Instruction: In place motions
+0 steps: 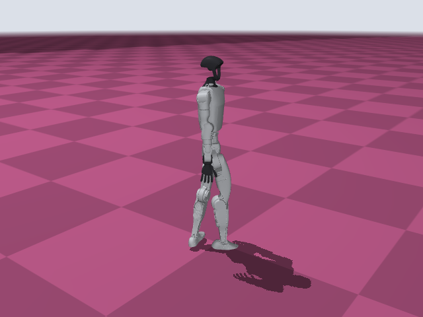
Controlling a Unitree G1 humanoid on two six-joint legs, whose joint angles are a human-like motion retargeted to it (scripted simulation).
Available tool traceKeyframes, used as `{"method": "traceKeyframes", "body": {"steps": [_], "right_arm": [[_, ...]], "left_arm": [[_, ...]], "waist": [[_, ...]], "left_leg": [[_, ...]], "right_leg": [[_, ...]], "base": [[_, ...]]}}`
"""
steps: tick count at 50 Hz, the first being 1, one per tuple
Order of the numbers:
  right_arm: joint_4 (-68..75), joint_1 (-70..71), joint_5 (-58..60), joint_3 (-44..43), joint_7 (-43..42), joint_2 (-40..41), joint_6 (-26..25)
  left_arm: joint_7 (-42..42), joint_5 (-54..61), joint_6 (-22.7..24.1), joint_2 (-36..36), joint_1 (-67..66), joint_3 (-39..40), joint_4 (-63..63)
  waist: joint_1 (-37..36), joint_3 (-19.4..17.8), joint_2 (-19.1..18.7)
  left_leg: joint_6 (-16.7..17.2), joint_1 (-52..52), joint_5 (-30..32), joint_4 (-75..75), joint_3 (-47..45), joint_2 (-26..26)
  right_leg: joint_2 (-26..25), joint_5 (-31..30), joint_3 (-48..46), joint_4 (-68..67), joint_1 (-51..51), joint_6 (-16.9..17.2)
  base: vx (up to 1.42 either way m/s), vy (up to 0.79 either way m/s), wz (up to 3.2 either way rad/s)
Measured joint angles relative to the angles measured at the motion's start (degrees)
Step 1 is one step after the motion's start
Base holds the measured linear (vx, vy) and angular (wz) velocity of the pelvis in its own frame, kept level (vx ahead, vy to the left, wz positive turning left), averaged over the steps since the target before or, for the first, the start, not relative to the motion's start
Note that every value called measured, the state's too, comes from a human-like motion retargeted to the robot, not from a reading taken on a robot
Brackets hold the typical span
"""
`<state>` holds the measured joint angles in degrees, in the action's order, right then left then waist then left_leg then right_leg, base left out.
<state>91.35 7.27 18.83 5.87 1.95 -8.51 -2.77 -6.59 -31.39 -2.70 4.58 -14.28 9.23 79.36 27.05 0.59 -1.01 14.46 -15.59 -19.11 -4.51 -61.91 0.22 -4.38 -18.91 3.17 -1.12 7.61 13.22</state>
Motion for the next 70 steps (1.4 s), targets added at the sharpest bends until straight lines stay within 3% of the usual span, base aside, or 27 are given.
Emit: {"method": "traceKeyframes", "body": {"steps": [13, 28, 35, 42, 49, 64, 70], "right_arm": [[3.7, -1.9, -3.8, -5.9, -1.2, 0.9, -0.9], [-1.4, -0.6, -4.3, -5.5, -0.1, 0.7, 0.0], [-4.8, 0.1, -6.1, -5.5, 0.1, 0.6, 0.8], [-3.0, -0.4, -7.3, -6.6, 0.2, -0.5, 0.7], [0.1, -2.1, -7.0, -8.2, 0.6, -1.4, 0.7], [-1.4, -8.4, -3.7, -10.3, 2.2, -2.0, 2.1], [-3.2, -7.7, -5.2, -12.4, 2.3, -2.4, 2.4]], "left_arm": [[-3.8, 2.1, -0.1, -5.3, 1.6, 0.7, 3.4], [-2.7, 2.2, -1.0, -3.0, 1.2, 1.8, 4.4], [-2.4, 2.5, -1.6, -3.1, 2.4, 2.2, 5.5], [-2.3, 3.2, -1.1, -4.0, 4.6, 2.0, 3.9], [-2.6, 3.9, -0.6, -4.5, 6.3, 1.5, 2.8], [-0.2, 4.8, -1.2, -0.3, 6.6, -0.3, 6.2], [0.6, 6.3, -2.0, 1.1, 7.7, 1.1, 9.5]], "waist": [[6.6, -1.7, 1.2], [3.7, -1.3, 0.6], [1.5, -1.1, -0.7], [-2.2, -1.2, -1.7], [-6.4, -1.1, -1.5], [-24.4, -0.3, 2.3], [-28.5, -0.4, 3.7]], "left_leg": [[0.5, -1.4, -0.2, 0.3, -2.9, 0.7], [0.4, -0.9, 0.0, 0.1, -1.3, 0.2], [0.0, 0.1, -0.3, 0.3, 0.6, -0.3], [-1.1, 1.9, -1.0, 0.2, 4.5, -1.5], [-2.4, 5.0, -1.9, -1.5, 11.3, -2.9], [-4.8, 12.2, -2.4, -5.1, 28.6, -1.9], [-6.5, 14.7, -2.4, -4.7, 34.9, -0.1]], "right_leg": [[-1.8, -0.1, 3.9, -0.3, -0.9, 1.8], [-0.9, 1.1, 1.5, 0.0, -1.2, 1.8], [-0.4, 2.2, -0.2, 0.8, -1.6, -1.6], [-0.5, 5.1, -1.2, 0.3, -2.4, -8.6], [1.1, 9.0, -3.6, 0.0, -3.9, -11.7], [7.4, 14.5, -16.6, 1.0, -7.7, -12.6], [9.7, 16.0, -23.2, 1.8, -9.6, -12.2]], "base": [[-0.03, 0.01, -0.29], [0.00, 0.00, 0.04], [0.05, 0.00, 0.28], [0.09, 0.00, 0.79], [0.14, 0.04, 1.27], [0.11, 0.06, 1.30], [0.01, 0.08, 1.34]]}}
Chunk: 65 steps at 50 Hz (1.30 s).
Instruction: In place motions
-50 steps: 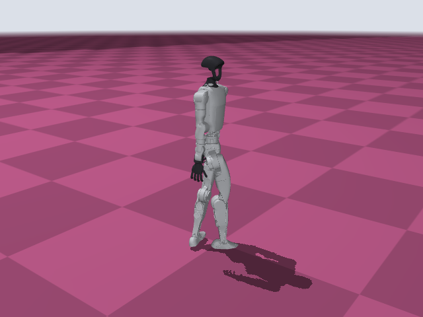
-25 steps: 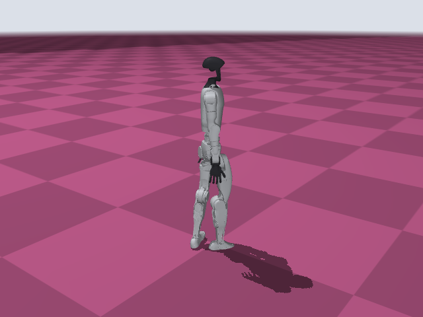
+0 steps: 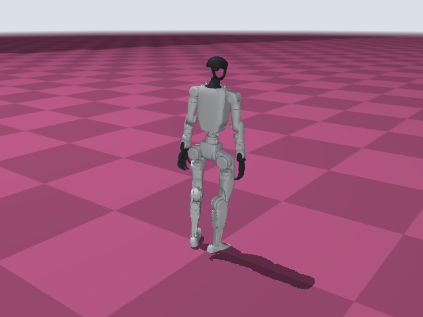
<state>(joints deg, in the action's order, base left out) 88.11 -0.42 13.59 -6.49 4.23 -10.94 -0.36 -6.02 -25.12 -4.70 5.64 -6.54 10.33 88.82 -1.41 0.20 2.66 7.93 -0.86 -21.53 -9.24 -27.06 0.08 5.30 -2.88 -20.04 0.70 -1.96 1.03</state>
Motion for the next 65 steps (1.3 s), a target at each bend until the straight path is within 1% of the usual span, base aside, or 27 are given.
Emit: {"method": "traceKeyframes", "body": {"steps": [5, 10, 20, 25, 35, 45, 50, 65], "right_arm": [[-2.1, 1.3, -1.6, -0.2, 0.0, -0.7, 0.3], [-5.3, 2.2, -1.5, 0.4, -0.3, -0.8, 0.8], [-7.1, 2.9, -0.7, 4.9, 0.5, 1.9, 1.4], [-6.3, 1.9, 0.9, 7.4, 0.5, 3.6, 1.7], [-1.3, -0.6, 4.4, 10.0, -0.1, 4.1, 0.9], [2.3, -1.3, 5.2, 8.8, -0.5, 3.0, -0.2], [2.8, -1.3, 4.5, 7.9, -0.6, 2.6, -0.3], [1.6, -0.4, 5.0, 9.4, -0.2, 3.6, 0.0]], "left_arm": [[0.4, 1.2, 0.0, -0.2, -0.3, 1.4, 0.5], [0.7, 1.2, 0.2, -1.0, -0.9, 1.2, 0.6], [1.7, 0.7, 0.4, -2.9, -1.2, 0.1, 0.6], [3.3, -0.3, 0.1, -2.8, -1.2, -0.7, -0.3], [2.1, 0.4, 0.2, -1.7, 0.1, 0.0, -1.1], [-1.0, 0.6, 0.8, -1.1, 0.9, 0.8, -1.1], [0.5, 0.5, 0.5, -1.3, 0.9, 0.1, -0.9], [-0.1, -0.8, 0.4, -2.0, 0.6, -1.3, -0.1]], "waist": [[-1.5, 0.4, 0.5], [-2.1, 1.1, 0.9], [-2.3, 1.8, 1.2], [-2.7, 1.9, 1.0], [-2.6, 2.3, 0.6], [-2.3, 2.4, -0.2], [-2.2, 2.5, -0.2], [-1.9, 2.8, -0.3]], "left_leg": [[-2.1, 0.6, 0.6, 2.5, 3.3, 1.8], [-4.0, 0.3, 1.6, 5.3, 5.7, 3.8], [-5.2, 0.1, 2.2, 6.4, 9.7, 5.9], [-5.3, -0.1, 2.3, 6.4, 9.5, 5.6], [-5.7, -0.2, 2.1, 6.6, 9.1, 5.2], [-5.9, -0.5, 1.7, 6.5, 7.2, 4.1], [-5.8, -0.5, 1.6, 6.4, 6.5, 3.8], [-5.8, -1.1, 1.5, 6.6, 5.6, 3.5]], "right_leg": [[1.3, 0.8, -4.9, 0.6, -1.5, 0.6], [2.4, 1.2, -9.0, 1.1, -3.0, 1.2], [3.4, 1.4, -13.7, 1.5, -5.3, 2.0], [3.2, 1.3, -13.3, 1.6, -5.8, 2.1], [2.6, 0.9, -12.2, 1.6, -5.5, 1.8], [1.6, 0.7, -9.8, 1.2, -4.8, 1.4], [1.5, 0.6, -8.9, 0.9, -4.4, 1.2], [1.1, 0.3, -7.7, 0.7, -3.9, 0.7]], "base": [[0.01, 0.10, 1.07], [0.02, 0.10, 0.90], [0.02, 0.07, 0.44], [0.00, 0.00, 0.00], [0.00, 0.00, -0.02], [-0.02, 0.00, -0.23], [0.00, 0.00, -0.04], [0.00, 0.00, 0.00]]}}
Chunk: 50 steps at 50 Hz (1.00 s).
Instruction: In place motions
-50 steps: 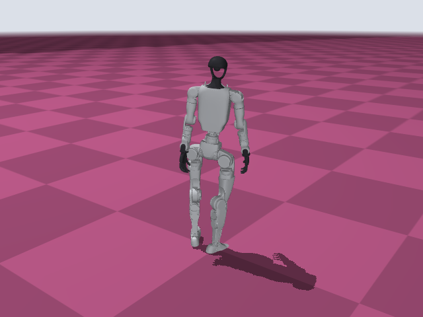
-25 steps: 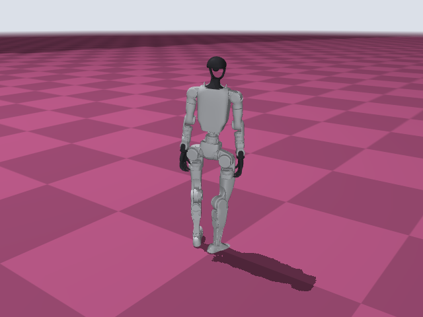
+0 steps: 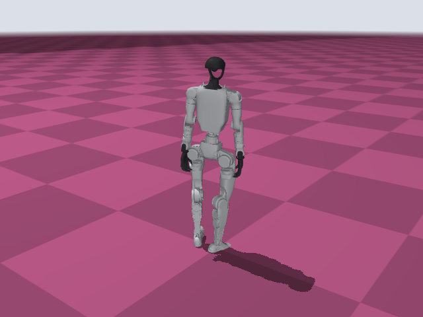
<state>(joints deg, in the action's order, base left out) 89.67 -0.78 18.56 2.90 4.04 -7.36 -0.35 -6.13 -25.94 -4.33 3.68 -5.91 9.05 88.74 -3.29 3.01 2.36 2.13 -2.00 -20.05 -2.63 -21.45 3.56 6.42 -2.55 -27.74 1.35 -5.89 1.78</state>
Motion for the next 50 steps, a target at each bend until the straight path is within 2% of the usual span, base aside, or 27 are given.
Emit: {"method": "traceKeyframes", "body": {"steps": [50], "right_arm": [[-0.4, 0.6, 1.0, 1.0, 0.5, 0.1, 0.5]], "left_arm": [[-0.1, -0.2, -0.2, 0.3, 0.7, 0.4, 0.2]], "waist": [[1.0, -0.4, 0.7]], "left_leg": [[0.5, -0.1, 0.6, -0.3, -1.0, -0.8]], "right_leg": [[-0.3, 0.0, 1.6, -0.3, 0.7, -0.7]], "base": [[0.00, 0.00, 0.00]]}}
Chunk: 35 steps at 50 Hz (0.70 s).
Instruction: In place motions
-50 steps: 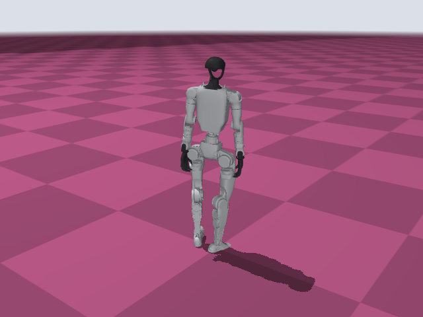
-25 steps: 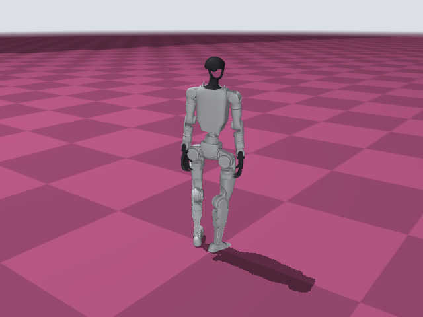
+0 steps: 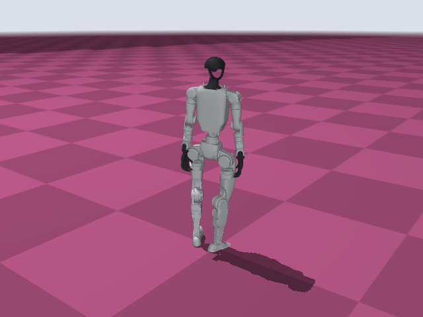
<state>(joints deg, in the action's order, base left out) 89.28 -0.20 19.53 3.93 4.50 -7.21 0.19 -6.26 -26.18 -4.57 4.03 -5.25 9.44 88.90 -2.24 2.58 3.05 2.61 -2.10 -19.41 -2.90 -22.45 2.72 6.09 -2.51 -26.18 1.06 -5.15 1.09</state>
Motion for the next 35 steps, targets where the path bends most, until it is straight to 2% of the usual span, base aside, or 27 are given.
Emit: {"method": "traceKeyframes", "body": {"steps": [35], "right_arm": [[0.4, 0.0, 0.2, -0.1, 0.0, 0.0, 0.1]], "left_arm": [[-0.1, 0.1, 0.0, -0.2, -0.2, 0.1, 0.1]], "waist": [[0.1, -0.1, -0.3]], "left_leg": [[0.2, -0.7, -0.1, 0.2, 0.0, 0.3]], "right_leg": [[0.0, 0.0, 0.0, 0.0, -0.7, 0.1]], "base": [[0.00, 0.00, 0.00]]}}
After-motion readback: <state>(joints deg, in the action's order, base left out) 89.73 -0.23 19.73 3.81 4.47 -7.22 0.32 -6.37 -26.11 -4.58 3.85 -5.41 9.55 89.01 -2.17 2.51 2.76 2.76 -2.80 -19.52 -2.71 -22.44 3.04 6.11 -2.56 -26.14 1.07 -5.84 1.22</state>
